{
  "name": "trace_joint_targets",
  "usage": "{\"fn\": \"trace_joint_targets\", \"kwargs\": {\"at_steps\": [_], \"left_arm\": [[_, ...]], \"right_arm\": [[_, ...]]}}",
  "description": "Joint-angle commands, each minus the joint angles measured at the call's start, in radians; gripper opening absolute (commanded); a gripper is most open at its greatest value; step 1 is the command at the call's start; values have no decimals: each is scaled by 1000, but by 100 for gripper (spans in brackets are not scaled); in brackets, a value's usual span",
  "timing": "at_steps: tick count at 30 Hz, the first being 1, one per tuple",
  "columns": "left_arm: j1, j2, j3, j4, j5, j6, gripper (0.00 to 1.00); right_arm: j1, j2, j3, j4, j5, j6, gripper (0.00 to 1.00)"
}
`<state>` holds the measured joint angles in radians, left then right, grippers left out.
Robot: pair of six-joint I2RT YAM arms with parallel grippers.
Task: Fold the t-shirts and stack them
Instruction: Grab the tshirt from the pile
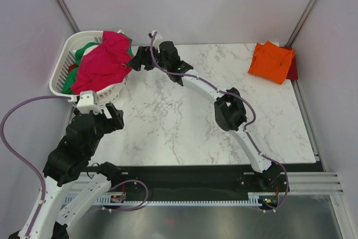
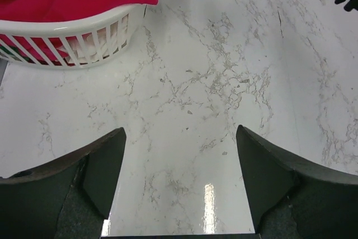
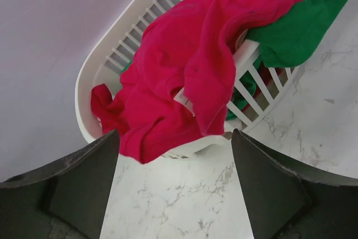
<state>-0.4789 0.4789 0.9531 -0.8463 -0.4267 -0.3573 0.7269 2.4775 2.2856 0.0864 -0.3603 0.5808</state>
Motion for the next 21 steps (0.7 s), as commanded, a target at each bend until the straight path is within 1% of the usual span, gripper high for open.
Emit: {"fn": "trace_joint_targets", "kwargs": {"at_steps": [1,2,3,5,7,8,10,14,19,21], "left_arm": [[-1,-42,15,-62,-37,-80,87],[-1,-80,4,-56,-20,-81,87],[-1,-103,-8,-48,-24,-106,87],[-1,-163,-43,-36,-21,-130,87],[-1,-201,-83,-13,-15,-155,86],[-1,-221,-88,-10,-18,-152,86],[-1,-259,-97,-2,-24,-140,85],[0,-266,-103,9,-17,-134,84],[6,-237,-102,10,-11,-129,83],[11,-241,-103,13,-9,-129,83]], "right_arm": [[14,99,153,64,39,82,88],[16,101,149,78,64,88,87],[17,106,137,94,110,88,83],[17,113,133,104,139,93,76],[16,123,138,118,155,99,72],[17,138,150,121,153,103,68],[22,152,158,139,153,116,67],[46,149,167,165,175,100,66],[51,172,210,164,202,114,57],[52,196,251,139,207,117,51]]}}
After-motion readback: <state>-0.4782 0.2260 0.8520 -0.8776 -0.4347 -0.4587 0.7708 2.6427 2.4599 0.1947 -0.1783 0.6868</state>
